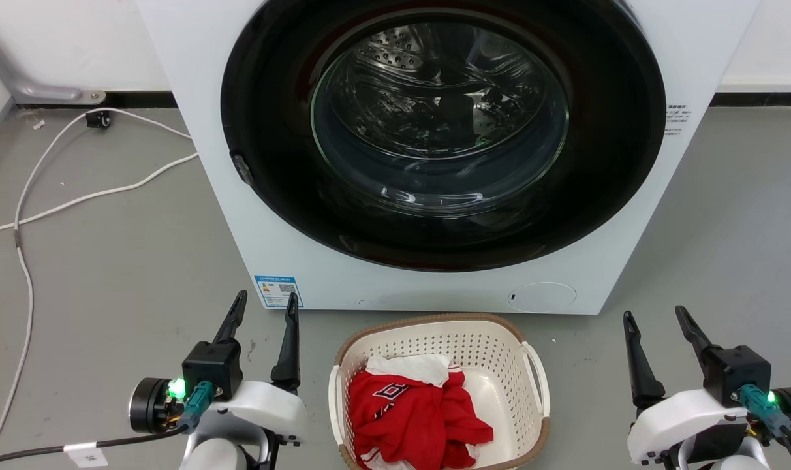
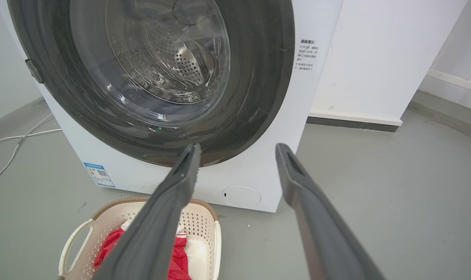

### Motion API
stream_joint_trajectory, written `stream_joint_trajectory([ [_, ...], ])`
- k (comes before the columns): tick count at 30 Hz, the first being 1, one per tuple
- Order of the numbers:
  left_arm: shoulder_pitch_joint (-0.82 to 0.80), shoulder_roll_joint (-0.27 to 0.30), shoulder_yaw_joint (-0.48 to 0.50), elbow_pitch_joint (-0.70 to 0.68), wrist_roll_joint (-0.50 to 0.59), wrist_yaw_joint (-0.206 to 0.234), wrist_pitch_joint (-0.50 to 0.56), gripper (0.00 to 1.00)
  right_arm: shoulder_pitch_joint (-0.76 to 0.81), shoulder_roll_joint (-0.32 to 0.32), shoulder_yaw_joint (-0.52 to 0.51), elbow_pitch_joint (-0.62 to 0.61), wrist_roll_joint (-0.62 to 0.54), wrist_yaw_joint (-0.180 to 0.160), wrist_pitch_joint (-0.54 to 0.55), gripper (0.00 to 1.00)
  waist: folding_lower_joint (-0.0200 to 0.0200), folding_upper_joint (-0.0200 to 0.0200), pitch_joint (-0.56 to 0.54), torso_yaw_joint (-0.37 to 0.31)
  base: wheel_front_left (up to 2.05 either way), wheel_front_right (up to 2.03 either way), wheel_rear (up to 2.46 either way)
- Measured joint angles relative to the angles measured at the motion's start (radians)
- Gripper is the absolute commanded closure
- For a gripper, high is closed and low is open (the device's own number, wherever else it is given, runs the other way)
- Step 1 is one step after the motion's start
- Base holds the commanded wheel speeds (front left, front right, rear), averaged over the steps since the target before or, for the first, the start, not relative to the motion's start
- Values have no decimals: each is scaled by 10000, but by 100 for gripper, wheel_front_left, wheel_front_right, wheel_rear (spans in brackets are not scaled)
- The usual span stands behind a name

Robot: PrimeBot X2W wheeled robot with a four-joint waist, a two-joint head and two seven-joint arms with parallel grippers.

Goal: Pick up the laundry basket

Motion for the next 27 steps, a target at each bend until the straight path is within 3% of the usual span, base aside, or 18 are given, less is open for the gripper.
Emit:
stream_joint_trajectory([
  [14, -330, -8, -4, 453, 109, 15, 0, 0, -210, 0, -50, 194, 150, 0, 90, 0, 0, 0, 548, -22, 0, 0, 0],
  [27, -2082, -17, 38, 2543, -201, -27, 0, 0, -1786, -2, 163, 1478, 251, 0, 401, 0, 1, 0, 2965, -155, 0, 0, 0],
])
